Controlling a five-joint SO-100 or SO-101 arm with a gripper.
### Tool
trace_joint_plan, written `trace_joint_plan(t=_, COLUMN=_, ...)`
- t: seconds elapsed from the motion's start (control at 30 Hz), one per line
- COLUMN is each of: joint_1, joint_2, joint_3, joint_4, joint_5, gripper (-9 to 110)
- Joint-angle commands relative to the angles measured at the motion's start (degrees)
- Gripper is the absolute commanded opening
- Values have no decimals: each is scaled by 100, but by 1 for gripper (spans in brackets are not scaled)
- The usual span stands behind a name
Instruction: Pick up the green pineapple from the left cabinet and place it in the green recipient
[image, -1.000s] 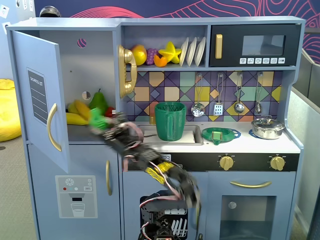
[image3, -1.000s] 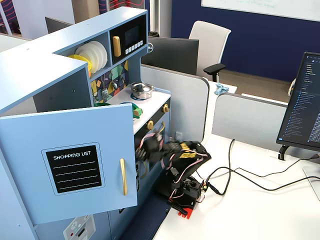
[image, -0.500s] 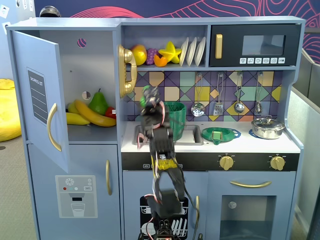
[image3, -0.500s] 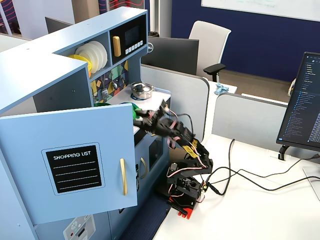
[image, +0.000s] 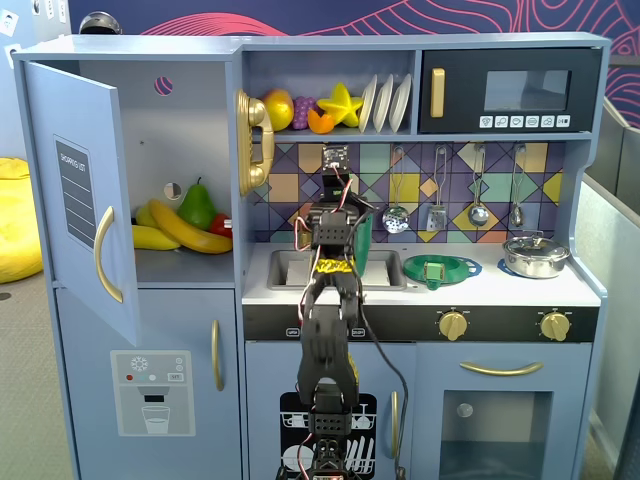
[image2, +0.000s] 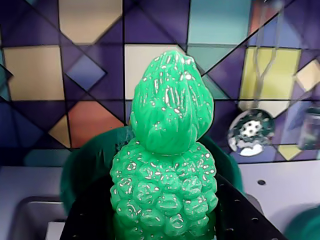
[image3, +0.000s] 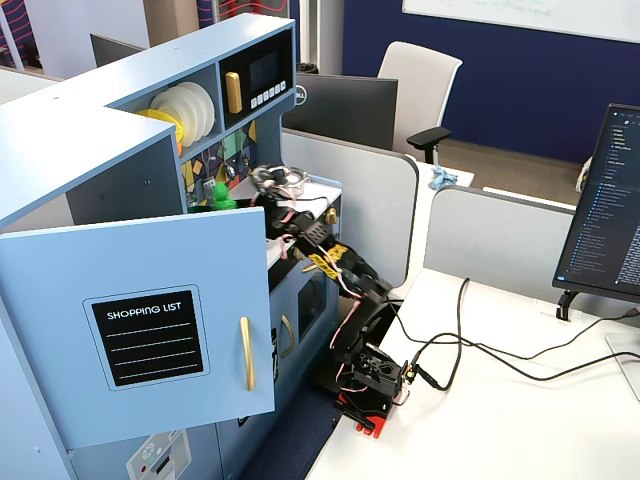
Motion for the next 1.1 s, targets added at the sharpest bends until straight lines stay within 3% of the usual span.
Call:
trace_joint_plan(t=0.0, joint_1=-53, joint_2=-563, joint_3=-1028, joint_4=-149, joint_5=-193, gripper=0)
trace_joint_plan(t=0.13, joint_1=-114, joint_2=-817, joint_3=-1178, joint_4=-176, joint_5=-299, gripper=7)
trace_joint_plan(t=0.23, joint_1=-123, joint_2=-888, joint_3=-1222, joint_4=-62, joint_5=0, gripper=25)
trace_joint_plan(t=0.33, joint_1=-123, joint_2=-896, joint_3=-1063, joint_4=-413, joint_5=264, gripper=35)
trace_joint_plan(t=0.67, joint_1=-176, joint_2=-563, joint_3=-747, joint_4=-958, joint_5=70, gripper=33)
trace_joint_plan(t=0.77, joint_1=-308, joint_2=659, joint_3=422, joint_4=-756, joint_5=-176, gripper=32)
trace_joint_plan(t=1.07, joint_1=-246, joint_2=4957, joint_3=5159, joint_4=1679, joint_5=53, gripper=28)
